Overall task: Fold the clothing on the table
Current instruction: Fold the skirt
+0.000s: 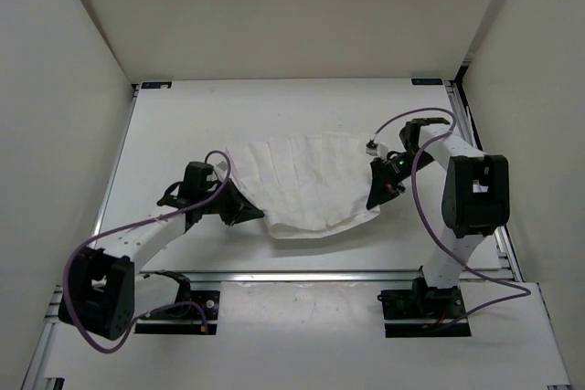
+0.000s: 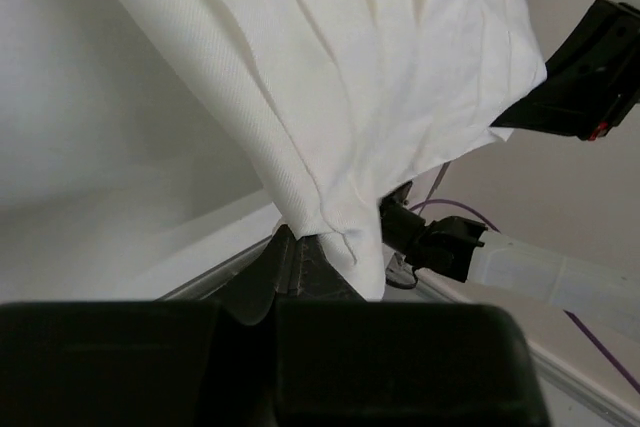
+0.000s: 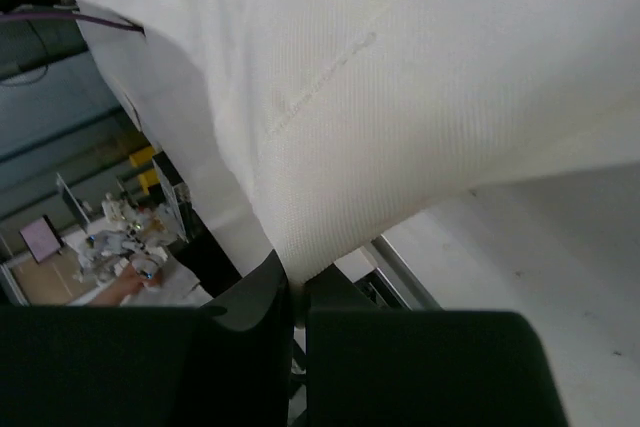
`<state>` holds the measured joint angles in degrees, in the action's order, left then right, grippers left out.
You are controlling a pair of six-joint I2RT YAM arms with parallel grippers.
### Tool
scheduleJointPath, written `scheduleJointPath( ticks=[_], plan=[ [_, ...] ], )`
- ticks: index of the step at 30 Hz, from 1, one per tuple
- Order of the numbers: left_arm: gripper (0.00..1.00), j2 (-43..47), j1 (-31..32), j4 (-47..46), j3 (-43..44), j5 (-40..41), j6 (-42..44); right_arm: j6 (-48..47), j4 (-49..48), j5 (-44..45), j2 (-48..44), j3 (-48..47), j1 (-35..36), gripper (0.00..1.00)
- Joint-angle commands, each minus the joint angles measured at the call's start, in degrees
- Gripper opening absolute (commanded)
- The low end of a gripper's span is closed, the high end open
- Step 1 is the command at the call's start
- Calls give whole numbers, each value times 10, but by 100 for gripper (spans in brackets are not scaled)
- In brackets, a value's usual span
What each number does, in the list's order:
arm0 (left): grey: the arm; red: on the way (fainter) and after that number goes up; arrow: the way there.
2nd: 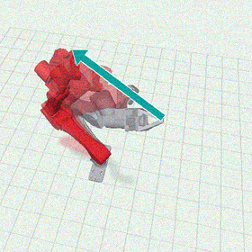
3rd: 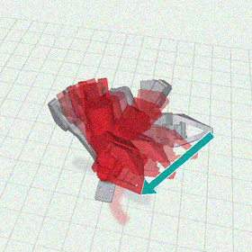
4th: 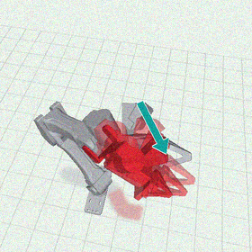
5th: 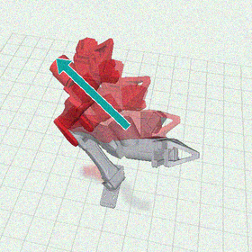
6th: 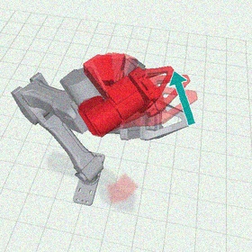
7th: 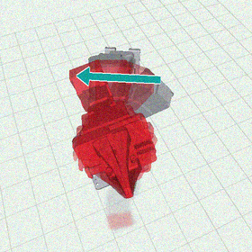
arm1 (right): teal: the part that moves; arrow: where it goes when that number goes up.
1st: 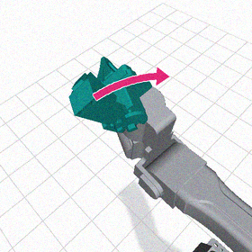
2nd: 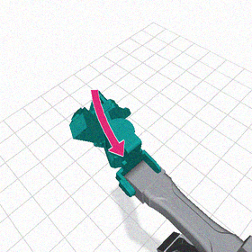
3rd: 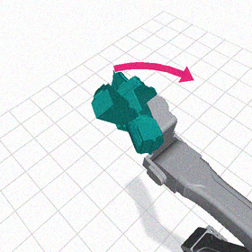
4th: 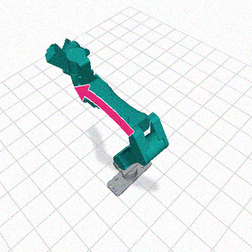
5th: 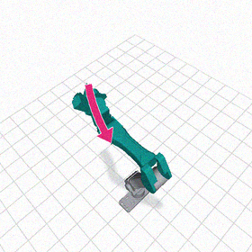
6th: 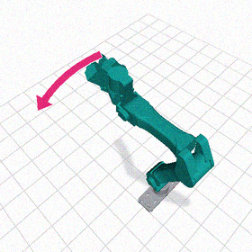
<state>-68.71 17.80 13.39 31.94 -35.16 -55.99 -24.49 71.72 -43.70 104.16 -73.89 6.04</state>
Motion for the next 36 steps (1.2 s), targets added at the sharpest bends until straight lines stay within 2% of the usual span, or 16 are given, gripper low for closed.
scheduleJointPath(
  ticks=[1,6,8,13,16,18,22,26,28,33,36],
  plan=[
    [0,59,-15,22,-42,-9,2,22,-19,5,-18,8,-34,0],
    [0,117,-60,8,-69,-18,-32,41,-24,-7,-3,-37,-58,0],
    [0,133,-73,2,-78,-22,-53,38,-24,21,2,-35,-51,0],
    [0,156,-61,-39,-94,-33,-89,23,5,-33,0,-28,-47,0],
    [0,168,-51,-39,-88,-17,-104,37,-25,5,-20,-38,-25,0],
    [0,176,-62,-42,-114,-24,-111,33,-24,21,-19,-19,-10,0],
    [0,202,-68,-42,-144,-30,-125,28,-24,14,-4,12,-18,0],
    [0,215,-86,-48,-141,-28,-131,37,-21,8,-5,-53,-34,0],
    [0,201,-91,-65,-132,-29,-132,17,-6,6,24,-129,-31,0],
    [0,106,-102,-128,-63,-25,-127,6,10,9,77,-282,-6,0],
    [0,29,-118,-178,-7,-35,-124,37,-32,12,104,-365,-3,2]
  ],
)
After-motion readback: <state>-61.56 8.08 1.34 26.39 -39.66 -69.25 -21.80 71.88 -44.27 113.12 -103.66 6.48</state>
